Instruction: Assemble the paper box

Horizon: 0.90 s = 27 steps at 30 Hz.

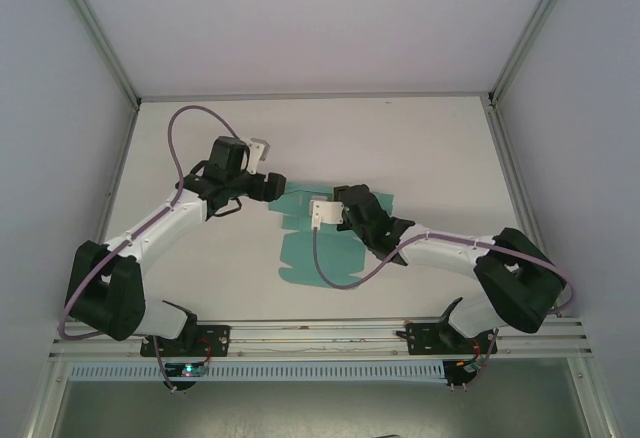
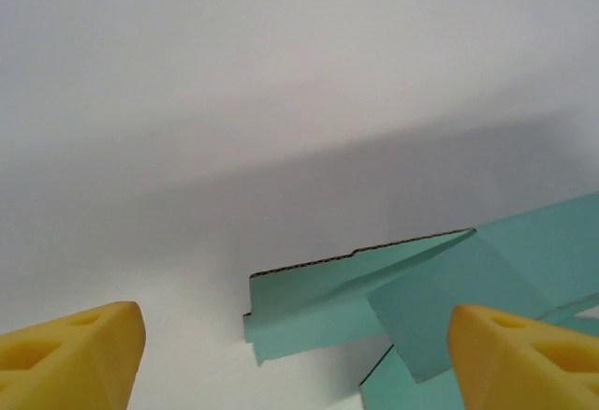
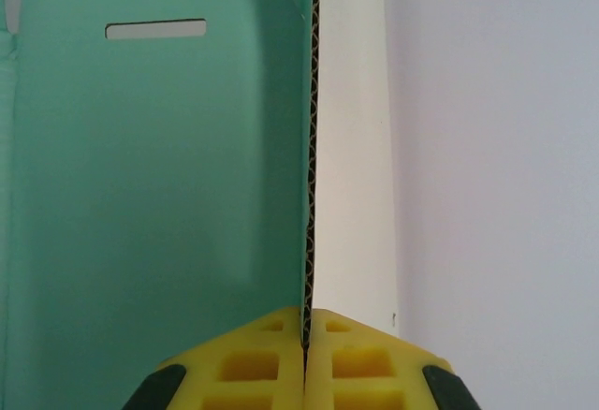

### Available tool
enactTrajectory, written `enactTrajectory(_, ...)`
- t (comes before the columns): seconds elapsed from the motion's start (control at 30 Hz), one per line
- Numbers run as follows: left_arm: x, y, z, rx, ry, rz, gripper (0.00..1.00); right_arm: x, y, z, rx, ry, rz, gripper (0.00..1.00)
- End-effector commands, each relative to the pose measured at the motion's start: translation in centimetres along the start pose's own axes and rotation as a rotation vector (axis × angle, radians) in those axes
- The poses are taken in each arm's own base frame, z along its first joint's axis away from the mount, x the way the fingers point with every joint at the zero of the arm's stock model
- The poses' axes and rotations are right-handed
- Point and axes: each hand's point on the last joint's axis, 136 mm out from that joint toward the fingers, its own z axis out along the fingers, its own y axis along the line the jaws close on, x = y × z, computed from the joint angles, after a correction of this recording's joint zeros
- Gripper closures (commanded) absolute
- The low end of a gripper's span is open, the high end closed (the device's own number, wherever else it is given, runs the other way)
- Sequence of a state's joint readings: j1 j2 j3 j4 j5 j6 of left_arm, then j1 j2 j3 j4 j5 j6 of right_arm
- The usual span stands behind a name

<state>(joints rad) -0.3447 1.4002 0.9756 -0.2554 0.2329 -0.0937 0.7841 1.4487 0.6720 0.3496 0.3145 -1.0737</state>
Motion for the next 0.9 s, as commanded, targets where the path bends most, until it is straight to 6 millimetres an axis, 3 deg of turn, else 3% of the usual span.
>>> enactTrajectory(0.0,0.5,-0.3,0.3,0.046,0.024,0.149,0.08,-1.1,-1.6,-0.9,-0.008,-0.078,0.028,1.0)
enactTrajectory(0.1,0.9,-0.5,0.2,0.077,0.028,0.202,0.04,-1.5,-0.3,-1.8,-0.116,-0.158,-0.009,1.0)
enactTrajectory(0.33,3.1,-1.9,0.2,0.203,0.164,0.413,0.11,-1.6,-1.7,-2.9,-0.109,-0.209,0.047,1.0)
enactTrajectory(0.4,3.7,-3.2,-0.2,0.294,0.185,0.453,0.2,-1.5,-2.0,-3.1,-0.107,-0.212,0.058,1.0)
enactTrajectory(0.63,3.4,-4.4,0.0,0.387,0.209,0.467,0.5,-2.3,-2.1,-3.8,-0.127,-0.253,0.077,1.0)
enactTrajectory(0.7,3.4,-4.5,-0.1,0.399,0.222,0.47,0.65,-2.2,-2.2,-3.9,-0.127,-0.248,0.075,1.0)
enactTrajectory(0.8,3.3,-4.9,-0.2,0.424,0.233,0.475,1.0,-2.2,-2.3,-4.0,-0.124,-0.246,0.083,1.0)
enactTrajectory(0.87,3.0,-4.7,-0.1,0.399,0.225,0.485,1.0,-1.9,-2.4,-4.0,-0.129,-0.228,0.087,1.0)
